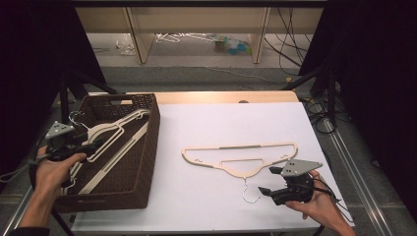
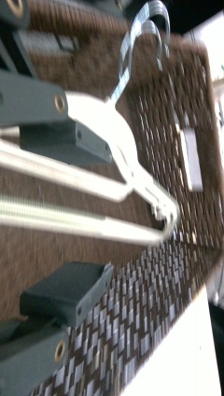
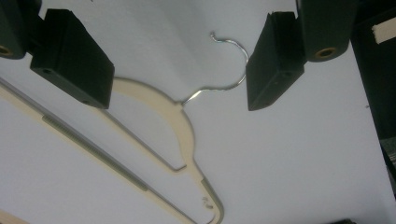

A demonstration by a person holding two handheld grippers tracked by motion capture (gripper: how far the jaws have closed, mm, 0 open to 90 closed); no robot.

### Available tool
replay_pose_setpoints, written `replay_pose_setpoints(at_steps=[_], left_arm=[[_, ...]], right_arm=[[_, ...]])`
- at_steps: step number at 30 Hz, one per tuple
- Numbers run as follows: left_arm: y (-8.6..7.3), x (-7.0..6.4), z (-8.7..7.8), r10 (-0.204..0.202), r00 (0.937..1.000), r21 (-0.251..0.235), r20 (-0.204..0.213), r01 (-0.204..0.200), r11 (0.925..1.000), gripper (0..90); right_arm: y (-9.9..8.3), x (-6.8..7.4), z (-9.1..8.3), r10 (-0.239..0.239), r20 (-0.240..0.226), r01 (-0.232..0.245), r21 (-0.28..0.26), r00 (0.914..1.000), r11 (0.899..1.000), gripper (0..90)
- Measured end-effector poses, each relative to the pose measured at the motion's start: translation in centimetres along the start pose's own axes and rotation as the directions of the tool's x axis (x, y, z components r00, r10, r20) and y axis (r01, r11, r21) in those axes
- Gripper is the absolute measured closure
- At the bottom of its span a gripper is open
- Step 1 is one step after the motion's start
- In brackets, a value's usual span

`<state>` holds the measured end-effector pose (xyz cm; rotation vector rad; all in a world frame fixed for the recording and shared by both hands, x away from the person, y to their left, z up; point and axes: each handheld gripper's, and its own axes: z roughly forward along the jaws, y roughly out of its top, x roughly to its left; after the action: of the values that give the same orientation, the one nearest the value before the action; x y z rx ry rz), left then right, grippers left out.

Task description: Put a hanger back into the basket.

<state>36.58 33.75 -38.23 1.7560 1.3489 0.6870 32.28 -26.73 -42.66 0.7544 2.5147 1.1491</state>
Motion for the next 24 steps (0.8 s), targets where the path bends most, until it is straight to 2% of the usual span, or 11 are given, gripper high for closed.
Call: replay_pose_setpoints(at_steps=[5, 7, 11, 12, 13, 14, 16, 19, 20, 21, 24], left_arm=[[0.4, -3.4, -1.1, 0.035, 0.9956, -0.063, 0.087, -0.030, 0.9976, 35.2], [0.5, -4.9, -1.3, 0.057, 0.9898, -0.075, 0.130, -0.048, 0.9961, 33.0], [0.2, -8.0, -1.6, 0.099, 0.9727, -0.104, 0.210, -0.078, 0.9914, 29.3], [0.0, -9.1, -1.8, 0.106, 0.9676, -0.114, 0.229, -0.081, 0.9901, 28.2], [-0.1, -9.9, -1.9, 0.119, 0.9625, -0.123, 0.244, -0.091, 0.9883, 27.3], [-0.2, -10.7, -2.0, 0.114, 0.9599, -0.128, 0.256, -0.083, 0.9883, 26.3], [-0.3, -11.6, -2.1, 0.148, 0.9481, -0.139, 0.281, -0.112, 0.9840, 24.7], [-0.6, -13.6, -2.2, 0.172, 0.9341, -0.156, 0.313, -0.129, 0.9793, 22.8], [-0.8, -14.3, -2.1, 0.174, 0.9304, -0.163, 0.322, -0.127, 0.9784, 21.8], [-1.0, -14.7, -2.1, 0.164, 0.9315, -0.164, 0.325, -0.115, 0.9797, 20.4], [-1.7, -16.0, -2.0, 0.180, 0.9192, -0.177, 0.350, -0.124, 0.9764, 16.7]], right_arm=[[-0.2, -0.1, 0.1, 0.002, 0.000, -0.002, -0.003, 1.0000, 1.000, 24.6], [-0.3, -0.2, 0.1, 0.011, -0.002, -0.011, 0.000, 0.9999, 1.000, 24.6], [-0.4, -0.3, 0.3, 0.009, -0.002, -0.009, -0.007, 1.0000, 1.000, 24.4], [-0.5, -0.4, 0.3, 0.008, 0.002, -0.008, -0.009, 1.0000, 1.000, 24.3], [-0.5, -0.4, 0.4, 0.011, 0.004, -0.011, -0.012, 0.9999, 1.000, 23.6], [-0.5, -0.5, 0.5, 0.010, 0.000, -0.010, -0.013, 0.9999, 1.000, 22.8], [-0.5, -0.5, 0.6, 0.022, 0.006, -0.022, -0.016, 0.9997, 1.000, 22.2], [-0.6, -0.7, 0.8, 0.026, 0.008, -0.026, -0.023, 0.9996, 0.999, 21.8], [-0.6, -0.7, 0.8, 0.030, 0.003, -0.030, -0.020, 0.9995, 0.999, 21.5], [-0.6, -0.7, 0.9, 0.027, 0.006, -0.027, -0.017, 0.9996, 0.999, 21.4], [-0.6, -0.7, 1.0, 0.022, 0.012, -0.022, -0.022, 0.9997, 1.000, 21.0]])
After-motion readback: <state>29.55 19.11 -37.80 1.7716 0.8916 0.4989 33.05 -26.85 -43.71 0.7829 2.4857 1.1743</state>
